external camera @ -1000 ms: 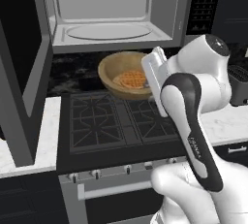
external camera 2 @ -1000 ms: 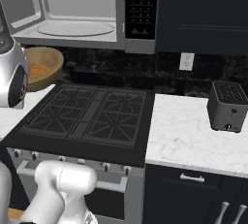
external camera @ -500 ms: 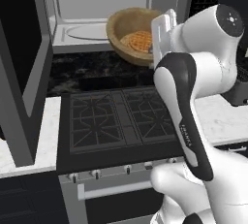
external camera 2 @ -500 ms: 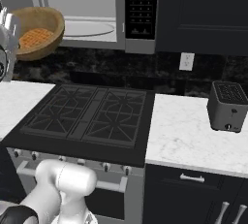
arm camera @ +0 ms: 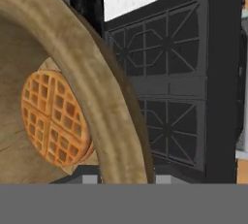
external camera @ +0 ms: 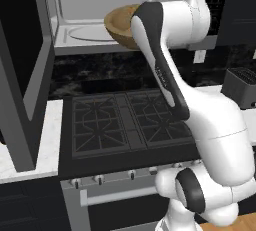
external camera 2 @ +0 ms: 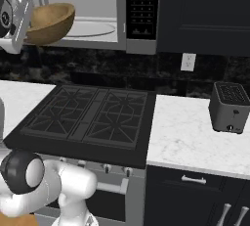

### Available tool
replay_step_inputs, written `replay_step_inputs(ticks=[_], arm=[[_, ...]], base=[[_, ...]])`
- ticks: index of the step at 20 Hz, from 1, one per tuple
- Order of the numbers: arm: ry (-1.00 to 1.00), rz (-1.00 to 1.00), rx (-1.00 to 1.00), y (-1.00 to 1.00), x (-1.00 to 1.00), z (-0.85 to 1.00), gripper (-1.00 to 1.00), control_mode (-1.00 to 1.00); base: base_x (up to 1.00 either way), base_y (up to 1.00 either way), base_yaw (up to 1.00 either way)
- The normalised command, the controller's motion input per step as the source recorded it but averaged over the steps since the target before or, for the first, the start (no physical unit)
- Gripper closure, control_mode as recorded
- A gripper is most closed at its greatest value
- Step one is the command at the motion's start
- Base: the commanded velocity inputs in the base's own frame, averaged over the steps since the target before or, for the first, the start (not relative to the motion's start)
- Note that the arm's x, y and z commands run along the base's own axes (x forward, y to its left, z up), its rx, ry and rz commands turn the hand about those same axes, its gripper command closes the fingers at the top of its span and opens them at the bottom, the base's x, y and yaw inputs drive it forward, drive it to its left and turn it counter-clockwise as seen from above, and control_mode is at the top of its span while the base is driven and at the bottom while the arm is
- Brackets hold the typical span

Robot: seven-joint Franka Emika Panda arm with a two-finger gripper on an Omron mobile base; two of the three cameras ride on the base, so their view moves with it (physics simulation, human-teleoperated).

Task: Open the microwave, place the bowl with waffle inside the microwave, then close the microwave door and turn it on.

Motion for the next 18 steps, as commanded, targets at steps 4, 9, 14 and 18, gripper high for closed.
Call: replay_step_inputs(ticks=[4,9,14,18], arm=[[0.05,0.00,-0.03,0.10,1.00,0.00,1.00,-1.00],[-0.06,0.00,0.01,0.00,1.00,-0.15,1.00,-1.00],[-0.05,0.00,0.08,-0.01,1.00,-0.25,1.00,-1.00],[0.00,0.00,0.03,0.00,0.98,-0.26,1.00,-1.00]], base=[[0.00,0.00,0.00],[0.00,0.00,0.00],[0.00,0.00,0.00],[0.00,0.00,0.00]])
